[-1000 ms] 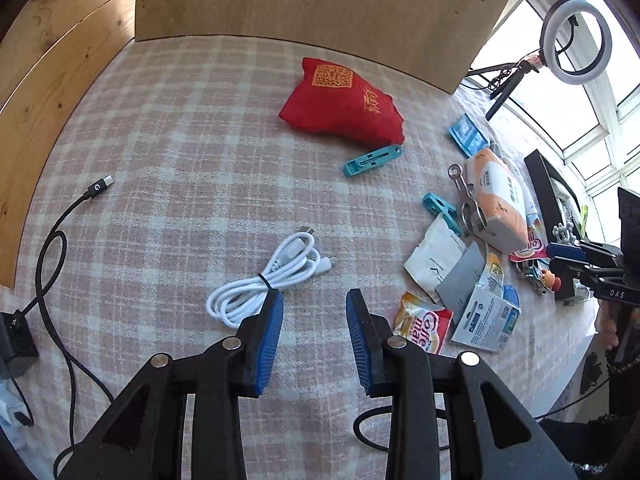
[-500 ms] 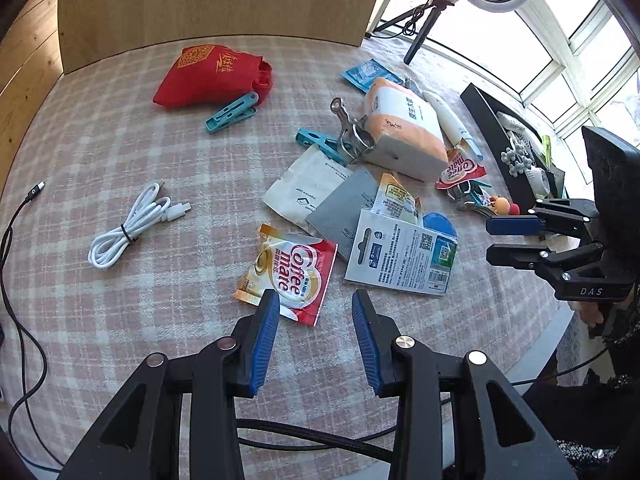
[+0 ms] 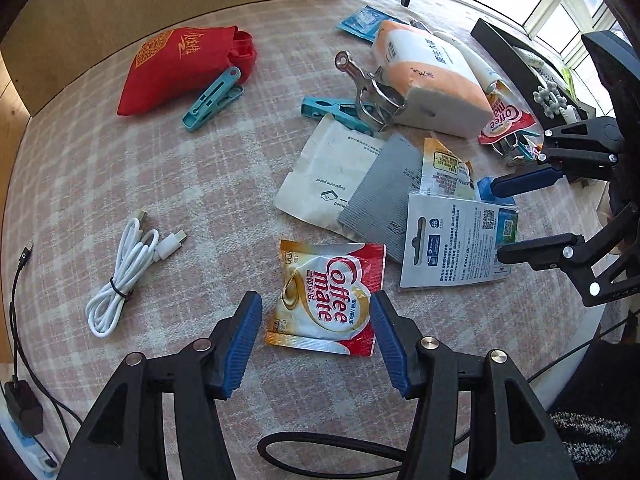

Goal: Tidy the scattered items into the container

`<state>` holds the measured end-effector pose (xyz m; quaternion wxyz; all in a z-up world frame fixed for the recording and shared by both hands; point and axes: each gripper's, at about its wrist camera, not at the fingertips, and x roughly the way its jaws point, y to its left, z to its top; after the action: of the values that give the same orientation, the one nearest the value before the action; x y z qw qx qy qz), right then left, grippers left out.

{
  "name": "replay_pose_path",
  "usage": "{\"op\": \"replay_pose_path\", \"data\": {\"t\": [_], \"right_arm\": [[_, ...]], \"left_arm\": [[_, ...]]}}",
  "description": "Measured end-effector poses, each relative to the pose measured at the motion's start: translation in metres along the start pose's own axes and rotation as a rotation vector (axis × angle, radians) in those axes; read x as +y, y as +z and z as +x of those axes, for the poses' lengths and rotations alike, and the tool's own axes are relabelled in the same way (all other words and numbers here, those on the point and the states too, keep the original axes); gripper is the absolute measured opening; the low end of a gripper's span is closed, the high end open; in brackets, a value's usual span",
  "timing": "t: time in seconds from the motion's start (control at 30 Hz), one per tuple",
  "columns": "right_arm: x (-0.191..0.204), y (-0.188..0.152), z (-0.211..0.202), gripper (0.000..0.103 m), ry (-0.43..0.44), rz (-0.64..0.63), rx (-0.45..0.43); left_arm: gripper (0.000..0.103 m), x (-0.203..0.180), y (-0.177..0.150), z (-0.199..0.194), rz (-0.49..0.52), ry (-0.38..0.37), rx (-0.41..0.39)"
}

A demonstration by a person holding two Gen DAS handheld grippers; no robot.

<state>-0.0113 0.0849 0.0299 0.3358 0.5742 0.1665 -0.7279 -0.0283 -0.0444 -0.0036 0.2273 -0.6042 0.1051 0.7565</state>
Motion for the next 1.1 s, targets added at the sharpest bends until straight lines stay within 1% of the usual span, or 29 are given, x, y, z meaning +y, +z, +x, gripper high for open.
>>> {"op": "replay_pose_path", "data": {"t": [0.07,0.2,0.3,0.33,0.4,0.43,0.47,0.53,0.57,0.6,0.63,0.67,0.73,0.87,1.1], "right_arm": [[0.004,0.000,0.001,0.047,-0.011,-0.014,0.000],[0.010,0.000,0.003,0.047,-0.011,-0.030,0.004],[0.018,-0.001,0.005,0.047,-0.044,-0.059,0.001],[0.020,-0.002,0.005,0.045,-0.053,-0.066,-0.001],[0.022,-0.002,0.005,0.036,-0.062,-0.067,-0.005],[0.021,-0.002,0.005,0.025,-0.054,-0.058,-0.003],[0.021,-0.002,0.007,0.019,-0.034,-0.044,0.006],[0.019,-0.003,0.007,0.018,-0.012,-0.023,0.004],[0.019,-0.003,0.007,0.017,-0.017,-0.019,-0.001],[0.019,-0.004,0.006,0.016,-0.018,-0.012,-0.009],[0.017,-0.004,0.004,0.012,-0.013,0.003,-0.021],[0.015,-0.004,0.001,0.009,-0.003,0.026,-0.036],[0.010,-0.005,-0.006,0.006,0.026,0.061,-0.058],[0.008,-0.009,-0.017,0.004,0.027,0.086,-0.092],[0.014,-0.010,-0.033,0.002,0.025,0.112,-0.145]], "left_arm": [[0.052,-0.003,0.000,0.004,0.004,-0.003,0.006],[0.051,-0.010,-0.003,0.005,0.028,0.032,-0.010],[0.051,-0.014,-0.007,0.005,0.035,0.055,-0.027],[0.049,-0.015,-0.008,0.005,0.040,0.066,-0.032],[0.046,-0.017,-0.010,0.004,0.044,0.076,-0.040],[0.042,-0.017,-0.010,0.003,0.039,0.077,-0.046],[0.038,-0.017,-0.011,0.002,0.032,0.079,-0.052],[0.027,-0.015,-0.013,0.001,0.016,0.075,-0.060],[0.023,-0.013,-0.014,-0.001,0.007,0.072,-0.063],[0.018,-0.011,-0.015,-0.002,-0.005,0.064,-0.066],[0.014,-0.008,-0.017,-0.002,-0.018,0.057,-0.068],[0.012,-0.006,-0.018,-0.003,-0.032,0.051,-0.071],[0.007,-0.002,-0.022,-0.006,-0.058,0.044,-0.078],[0.005,0.006,-0.030,-0.012,-0.114,0.011,-0.092],[0.003,0.014,-0.042,-0.034,-0.178,0.023,-0.136]]}}
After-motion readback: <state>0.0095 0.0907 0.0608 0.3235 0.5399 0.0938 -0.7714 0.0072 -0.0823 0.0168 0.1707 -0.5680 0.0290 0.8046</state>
